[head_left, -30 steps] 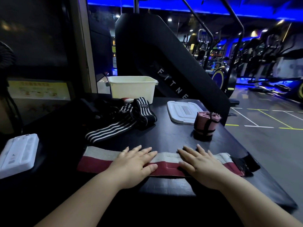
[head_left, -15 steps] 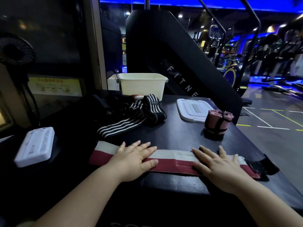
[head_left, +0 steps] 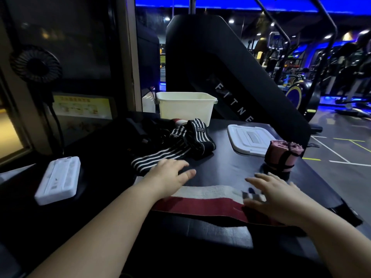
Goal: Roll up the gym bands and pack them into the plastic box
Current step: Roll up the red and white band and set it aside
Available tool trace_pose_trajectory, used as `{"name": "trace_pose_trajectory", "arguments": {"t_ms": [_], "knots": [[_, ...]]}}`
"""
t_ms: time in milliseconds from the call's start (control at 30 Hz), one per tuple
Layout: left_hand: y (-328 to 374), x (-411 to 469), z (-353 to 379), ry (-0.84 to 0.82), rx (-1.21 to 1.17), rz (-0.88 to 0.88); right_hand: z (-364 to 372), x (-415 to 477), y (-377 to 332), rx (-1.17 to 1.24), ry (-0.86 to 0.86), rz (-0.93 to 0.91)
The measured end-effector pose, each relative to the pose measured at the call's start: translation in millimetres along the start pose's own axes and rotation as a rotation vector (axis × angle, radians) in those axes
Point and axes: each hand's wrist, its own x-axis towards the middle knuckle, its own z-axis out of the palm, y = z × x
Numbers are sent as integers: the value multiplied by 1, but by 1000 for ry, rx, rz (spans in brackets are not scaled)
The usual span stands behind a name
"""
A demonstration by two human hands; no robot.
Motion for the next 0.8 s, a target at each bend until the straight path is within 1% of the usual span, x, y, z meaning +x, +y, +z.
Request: {"name": "trace_pose_trajectory", "arguments": {"t_ms": [67, 133, 200, 300, 500, 667, 800], "knots": [[0, 11, -4, 127, 13, -59, -9, 15, -11, 40, 64, -58], [2, 22, -8, 206, 33, -134, -17, 34, -27, 115, 89, -80], [2, 34, -12, 232, 46, -187, -22, 55, -43, 190, 113, -93], [0, 55, -15, 273, 55, -214, -28, 89, -65, 275, 184, -109], [-6, 107, -20, 383, 35, -144, -30, 173, -85, 436, 280, -52], [-14, 148, -26, 478, 154, -73, -29, 231, -85, 554, 309, -23], [-22, 181, -32, 468, 303, -70, -30, 263, -85, 675, 292, -68]]}}
